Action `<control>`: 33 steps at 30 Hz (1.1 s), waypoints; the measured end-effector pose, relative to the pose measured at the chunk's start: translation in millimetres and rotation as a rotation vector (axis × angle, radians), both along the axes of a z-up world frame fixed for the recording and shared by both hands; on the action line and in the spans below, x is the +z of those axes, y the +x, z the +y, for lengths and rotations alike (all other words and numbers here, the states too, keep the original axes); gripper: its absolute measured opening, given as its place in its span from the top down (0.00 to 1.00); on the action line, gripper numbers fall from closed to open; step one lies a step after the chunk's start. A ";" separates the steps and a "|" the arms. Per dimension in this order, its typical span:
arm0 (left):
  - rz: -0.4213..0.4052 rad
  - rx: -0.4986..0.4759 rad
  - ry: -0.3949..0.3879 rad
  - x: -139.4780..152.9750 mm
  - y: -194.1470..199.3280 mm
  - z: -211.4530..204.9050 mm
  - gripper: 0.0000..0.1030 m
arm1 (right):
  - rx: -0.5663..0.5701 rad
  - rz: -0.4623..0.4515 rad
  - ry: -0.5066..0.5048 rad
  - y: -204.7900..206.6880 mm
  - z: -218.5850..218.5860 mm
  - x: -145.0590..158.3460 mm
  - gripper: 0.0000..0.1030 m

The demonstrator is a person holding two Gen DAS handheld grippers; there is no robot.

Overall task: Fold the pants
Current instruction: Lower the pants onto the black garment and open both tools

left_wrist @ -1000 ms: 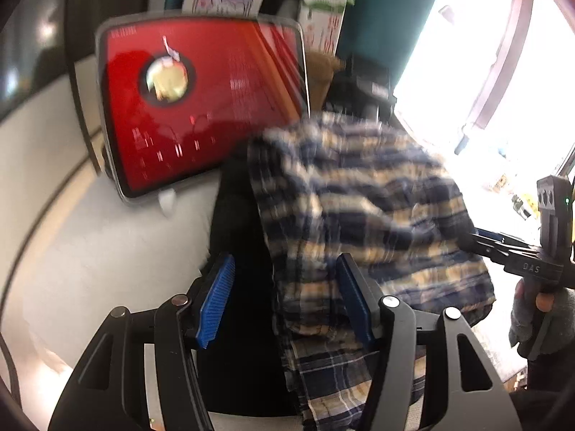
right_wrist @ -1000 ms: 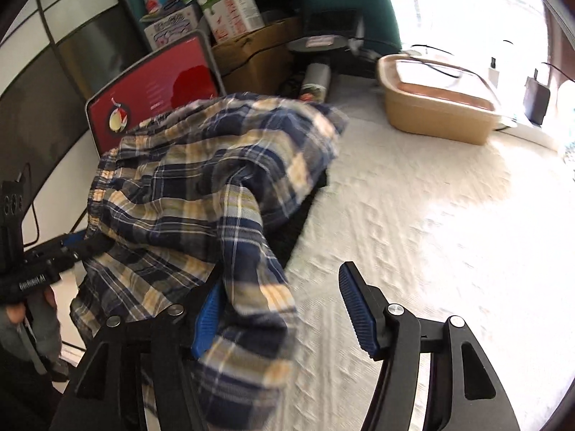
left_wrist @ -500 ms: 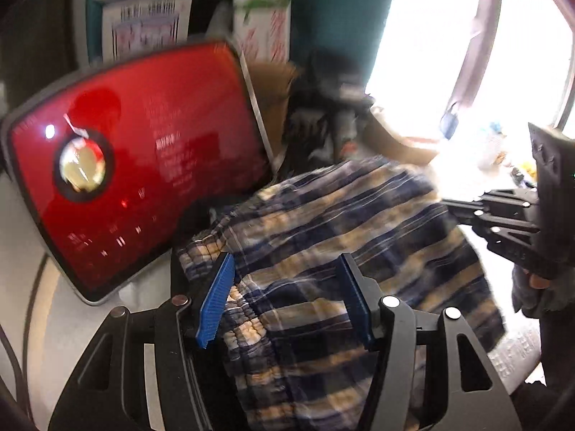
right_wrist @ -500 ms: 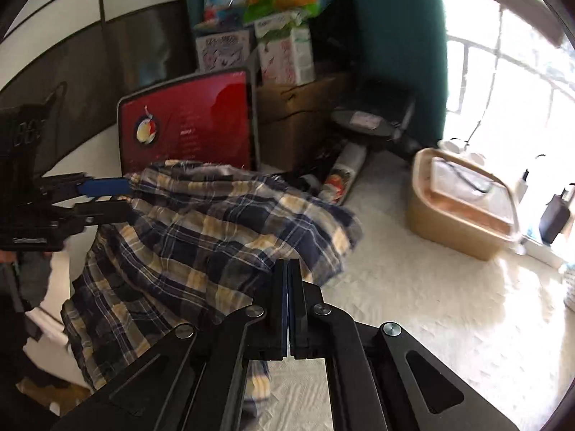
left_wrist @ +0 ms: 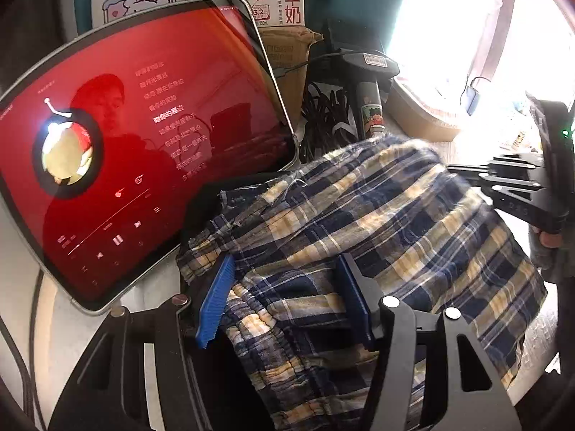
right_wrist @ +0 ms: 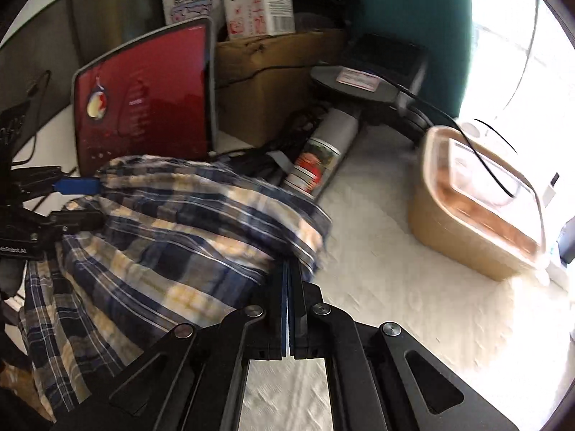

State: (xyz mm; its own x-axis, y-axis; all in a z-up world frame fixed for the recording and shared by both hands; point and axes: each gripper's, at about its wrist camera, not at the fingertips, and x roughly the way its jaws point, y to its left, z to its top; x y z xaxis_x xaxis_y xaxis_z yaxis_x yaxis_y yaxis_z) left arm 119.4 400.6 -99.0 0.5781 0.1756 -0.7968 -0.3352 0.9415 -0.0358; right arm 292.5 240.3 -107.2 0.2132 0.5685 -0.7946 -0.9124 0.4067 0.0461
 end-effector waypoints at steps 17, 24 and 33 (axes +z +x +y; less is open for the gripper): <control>-0.026 0.042 -0.001 0.8 -11.4 -8.8 0.43 | 0.028 0.064 0.022 -35.8 -22.9 3.0 0.99; -0.112 0.042 0.030 26.2 -37.5 -28.5 0.43 | -0.046 0.061 0.022 -41.1 -57.0 3.7 0.99; -0.211 -0.033 0.024 42.6 -61.4 -93.5 0.27 | -0.113 0.018 0.058 -65.1 -107.6 22.6 0.99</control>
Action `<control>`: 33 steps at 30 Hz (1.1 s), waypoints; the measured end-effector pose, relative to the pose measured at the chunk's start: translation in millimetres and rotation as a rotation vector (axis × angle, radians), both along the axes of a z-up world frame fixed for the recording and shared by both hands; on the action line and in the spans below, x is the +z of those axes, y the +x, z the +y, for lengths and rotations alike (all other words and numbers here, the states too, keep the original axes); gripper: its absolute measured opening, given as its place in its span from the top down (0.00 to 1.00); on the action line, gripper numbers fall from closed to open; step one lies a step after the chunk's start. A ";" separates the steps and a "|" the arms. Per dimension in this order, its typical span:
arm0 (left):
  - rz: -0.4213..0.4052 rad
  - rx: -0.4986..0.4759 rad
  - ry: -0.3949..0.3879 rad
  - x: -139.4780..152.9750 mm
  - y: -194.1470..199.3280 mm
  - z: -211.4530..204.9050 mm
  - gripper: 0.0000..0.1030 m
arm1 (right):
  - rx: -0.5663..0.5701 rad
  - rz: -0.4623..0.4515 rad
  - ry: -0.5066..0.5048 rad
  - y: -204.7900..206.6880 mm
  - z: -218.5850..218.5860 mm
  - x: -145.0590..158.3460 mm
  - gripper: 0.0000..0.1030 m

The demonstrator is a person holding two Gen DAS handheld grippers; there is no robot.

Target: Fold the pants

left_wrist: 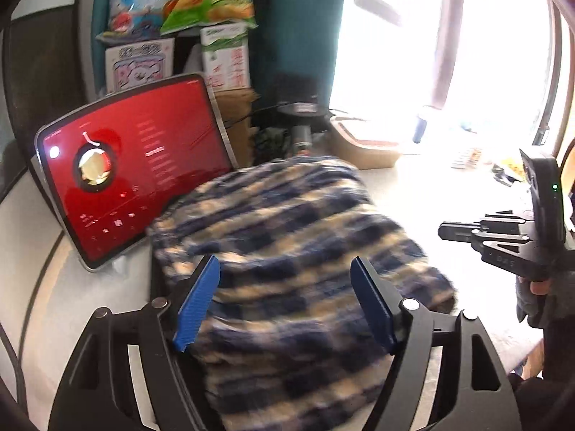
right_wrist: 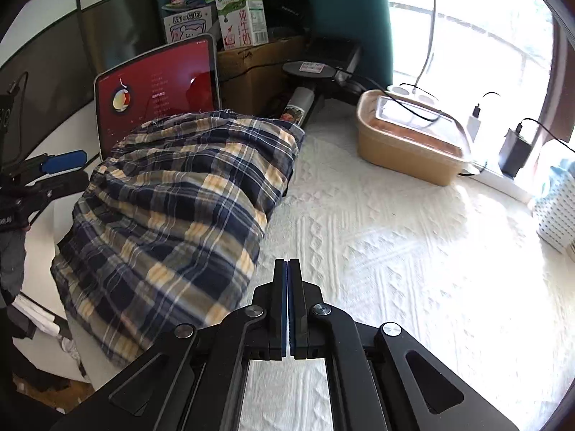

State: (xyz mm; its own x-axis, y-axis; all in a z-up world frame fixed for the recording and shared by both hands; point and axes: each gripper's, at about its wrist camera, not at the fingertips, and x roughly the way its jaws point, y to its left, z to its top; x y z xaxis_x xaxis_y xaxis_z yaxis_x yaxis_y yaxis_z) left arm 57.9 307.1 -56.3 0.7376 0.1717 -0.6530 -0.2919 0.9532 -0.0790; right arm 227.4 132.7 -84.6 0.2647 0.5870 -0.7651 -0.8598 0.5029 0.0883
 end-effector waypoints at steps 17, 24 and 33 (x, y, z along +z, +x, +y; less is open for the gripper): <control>-0.110 -0.011 -0.047 -4.8 -22.5 -105.2 0.13 | -0.194 -0.057 0.082 -41.9 -133.5 23.3 0.99; -0.126 0.005 -0.035 -15.6 -38.5 -149.4 0.10 | -0.281 -0.114 0.117 -62.2 -186.4 32.6 0.85; -0.187 -0.005 -0.002 -6.5 -52.6 -203.6 0.10 | -0.388 -0.202 0.189 -94.7 -248.5 37.1 0.00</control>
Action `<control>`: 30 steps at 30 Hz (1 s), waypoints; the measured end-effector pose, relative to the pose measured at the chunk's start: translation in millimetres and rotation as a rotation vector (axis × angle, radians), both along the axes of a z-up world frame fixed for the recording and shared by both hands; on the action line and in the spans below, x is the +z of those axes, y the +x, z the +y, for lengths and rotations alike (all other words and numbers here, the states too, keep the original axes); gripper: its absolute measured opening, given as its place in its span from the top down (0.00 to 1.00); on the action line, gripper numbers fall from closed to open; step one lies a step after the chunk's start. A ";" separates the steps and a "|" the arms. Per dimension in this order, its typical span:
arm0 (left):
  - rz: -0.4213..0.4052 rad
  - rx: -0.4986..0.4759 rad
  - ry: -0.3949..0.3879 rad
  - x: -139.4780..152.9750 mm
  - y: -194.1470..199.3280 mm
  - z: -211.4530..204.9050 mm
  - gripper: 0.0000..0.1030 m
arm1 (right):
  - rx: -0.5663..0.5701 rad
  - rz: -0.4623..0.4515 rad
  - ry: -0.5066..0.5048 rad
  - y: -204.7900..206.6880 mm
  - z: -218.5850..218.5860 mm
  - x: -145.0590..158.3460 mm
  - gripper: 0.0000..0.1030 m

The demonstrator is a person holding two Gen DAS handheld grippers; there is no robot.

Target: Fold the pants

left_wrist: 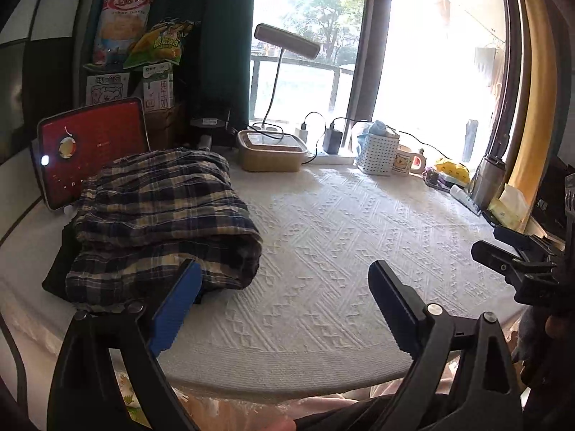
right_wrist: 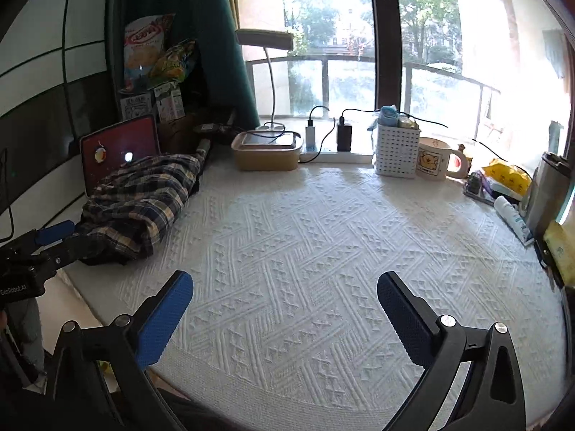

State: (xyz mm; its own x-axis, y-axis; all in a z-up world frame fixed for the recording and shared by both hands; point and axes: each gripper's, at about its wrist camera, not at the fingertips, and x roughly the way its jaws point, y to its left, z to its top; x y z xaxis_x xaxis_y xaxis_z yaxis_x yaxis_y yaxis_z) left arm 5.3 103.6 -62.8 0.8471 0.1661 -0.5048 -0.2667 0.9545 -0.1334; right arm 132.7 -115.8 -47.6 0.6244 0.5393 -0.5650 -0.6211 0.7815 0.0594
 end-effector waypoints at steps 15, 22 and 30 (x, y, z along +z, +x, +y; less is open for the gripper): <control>-0.126 -0.024 0.116 52.3 -26.6 -30.9 0.09 | -0.196 -0.204 0.040 -56.9 -68.0 47.6 0.00; -0.177 -0.003 0.123 63.5 -38.3 -30.4 0.09 | -0.241 -0.213 0.053 -64.6 -75.9 58.3 0.00; -0.186 0.035 0.113 62.8 -42.9 -20.9 0.09 | -0.217 -0.218 0.058 -70.5 -68.0 66.1 0.00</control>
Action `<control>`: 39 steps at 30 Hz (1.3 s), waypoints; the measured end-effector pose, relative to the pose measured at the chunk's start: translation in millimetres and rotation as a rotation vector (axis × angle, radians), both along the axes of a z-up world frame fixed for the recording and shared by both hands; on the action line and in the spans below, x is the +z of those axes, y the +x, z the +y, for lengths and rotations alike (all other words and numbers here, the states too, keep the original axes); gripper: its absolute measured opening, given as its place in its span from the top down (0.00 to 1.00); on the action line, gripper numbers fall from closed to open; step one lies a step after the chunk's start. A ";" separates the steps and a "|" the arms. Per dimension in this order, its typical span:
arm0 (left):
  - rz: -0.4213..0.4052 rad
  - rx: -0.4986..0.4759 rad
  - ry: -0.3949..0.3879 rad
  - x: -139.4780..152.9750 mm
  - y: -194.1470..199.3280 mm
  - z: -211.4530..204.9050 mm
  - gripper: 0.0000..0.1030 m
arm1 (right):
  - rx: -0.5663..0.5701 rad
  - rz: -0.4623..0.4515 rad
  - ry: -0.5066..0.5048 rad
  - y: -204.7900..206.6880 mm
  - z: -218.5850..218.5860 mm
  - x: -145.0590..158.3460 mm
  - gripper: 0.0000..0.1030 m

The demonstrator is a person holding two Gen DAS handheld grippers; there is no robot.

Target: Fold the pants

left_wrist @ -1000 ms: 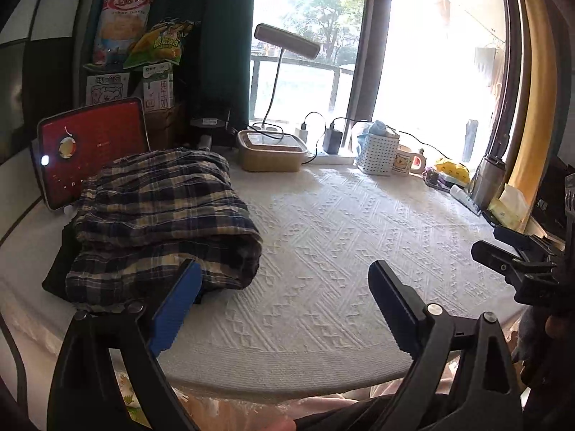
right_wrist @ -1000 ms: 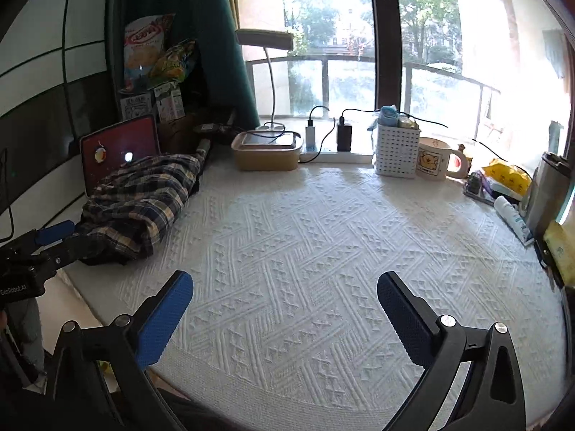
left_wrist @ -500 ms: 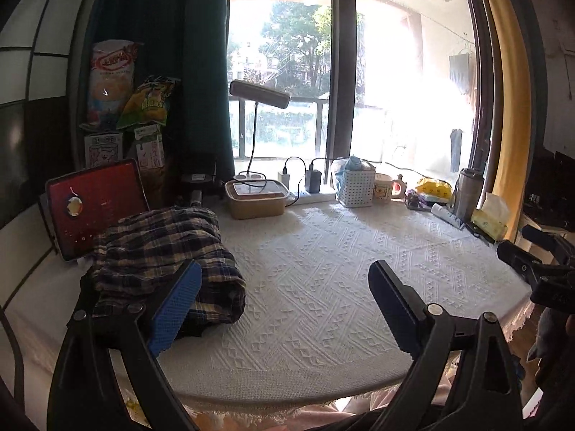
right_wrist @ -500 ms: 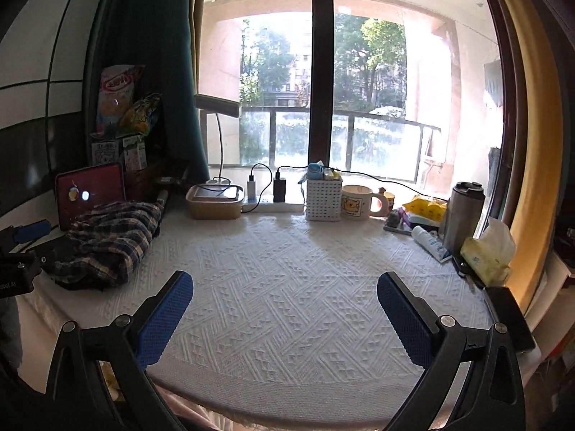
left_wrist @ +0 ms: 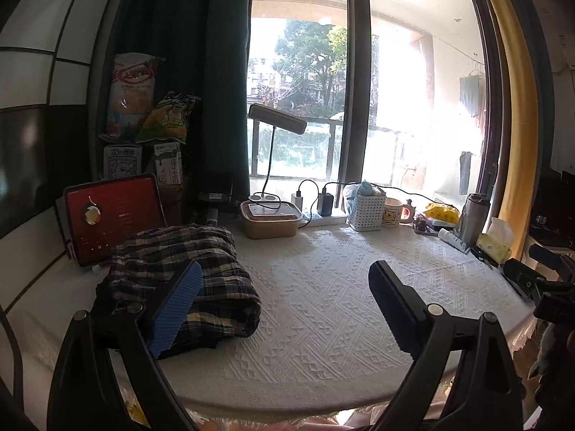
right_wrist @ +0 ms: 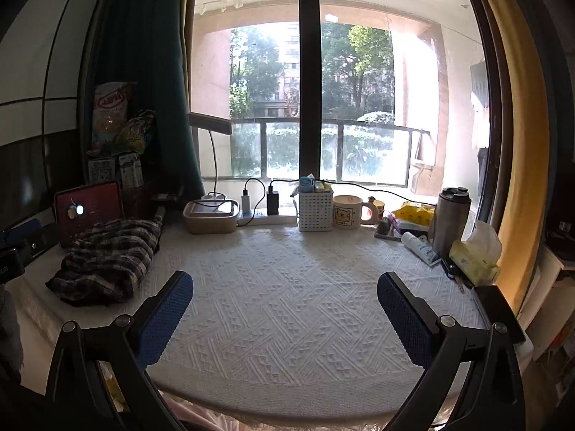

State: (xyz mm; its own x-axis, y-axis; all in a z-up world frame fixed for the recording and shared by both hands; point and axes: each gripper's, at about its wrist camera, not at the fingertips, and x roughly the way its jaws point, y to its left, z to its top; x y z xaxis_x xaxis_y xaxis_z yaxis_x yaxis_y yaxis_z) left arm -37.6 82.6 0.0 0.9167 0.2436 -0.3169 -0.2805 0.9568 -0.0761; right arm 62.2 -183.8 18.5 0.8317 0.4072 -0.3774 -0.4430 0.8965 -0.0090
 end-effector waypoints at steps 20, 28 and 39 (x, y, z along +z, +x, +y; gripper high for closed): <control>0.034 0.006 -0.021 -10.1 3.1 4.8 0.09 | 0.005 0.045 0.000 7.6 3.7 -10.9 0.00; 0.036 0.000 -0.018 -10.4 4.2 2.2 0.09 | 0.000 0.050 0.001 10.1 2.0 -11.9 0.00; 0.036 -0.001 -0.021 -10.8 4.5 1.9 0.09 | 0.006 0.060 -0.003 12.1 2.6 -15.3 0.00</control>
